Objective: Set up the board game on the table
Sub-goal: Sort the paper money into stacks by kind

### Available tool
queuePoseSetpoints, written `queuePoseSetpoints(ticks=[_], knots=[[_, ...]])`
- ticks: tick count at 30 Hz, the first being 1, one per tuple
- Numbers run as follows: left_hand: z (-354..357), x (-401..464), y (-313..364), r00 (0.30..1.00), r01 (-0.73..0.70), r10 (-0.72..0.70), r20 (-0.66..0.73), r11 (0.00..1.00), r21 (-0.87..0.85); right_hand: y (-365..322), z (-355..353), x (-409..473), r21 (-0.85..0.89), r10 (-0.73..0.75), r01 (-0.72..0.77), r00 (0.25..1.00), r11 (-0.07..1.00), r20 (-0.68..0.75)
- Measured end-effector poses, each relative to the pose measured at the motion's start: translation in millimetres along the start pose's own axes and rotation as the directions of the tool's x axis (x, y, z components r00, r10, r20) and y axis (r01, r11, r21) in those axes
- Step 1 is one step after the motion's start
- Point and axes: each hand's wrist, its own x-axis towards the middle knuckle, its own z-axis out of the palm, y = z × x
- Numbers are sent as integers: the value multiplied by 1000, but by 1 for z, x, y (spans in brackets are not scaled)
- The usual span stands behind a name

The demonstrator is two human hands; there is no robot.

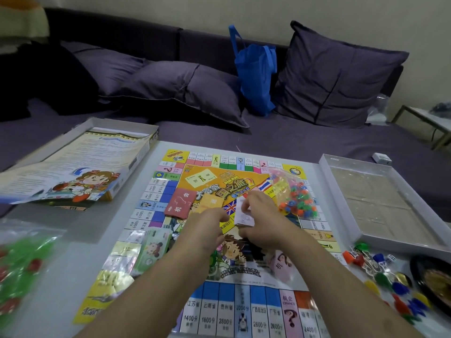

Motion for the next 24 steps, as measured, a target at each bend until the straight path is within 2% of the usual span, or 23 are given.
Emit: queuePoseSetpoints(ticks=[6,9,12,15,17,19,21,23,24], knots=[[-1,9,-6,999,51,-51,-12,999,-18,1,7,-10,-61,-44,40,996,997,-72],[0,2,-6,999,42,-42,-3,999,-35,-4,7,-17,-14,-46,44,994,999,-104],[-3,-6,8,997,41,-40,-68,999,2,-20,5,-26,71,-34,42,993,997,-111],[-30,-2,23,978,-72,106,-180,979,188,-49,5,-38,175,-59,71,996,982,-73],[-60,1,29,942,-132,222,-253,935,329,-71,11,-46,234,-147,146,989,961,-13],[-89,5,34,906,-123,279,-317,893,434,-91,21,-50,214,-242,231,970,949,26],[-109,3,37,896,-108,314,-313,840,532,-106,33,-49,192,-294,280,954,941,51],[-119,-1,36,922,-76,297,-248,767,637,-119,43,-46,178,-323,307,944,935,72],[-119,-10,37,939,-46,292,-180,627,777,-125,48,-44,157,-329,314,940,936,84]])
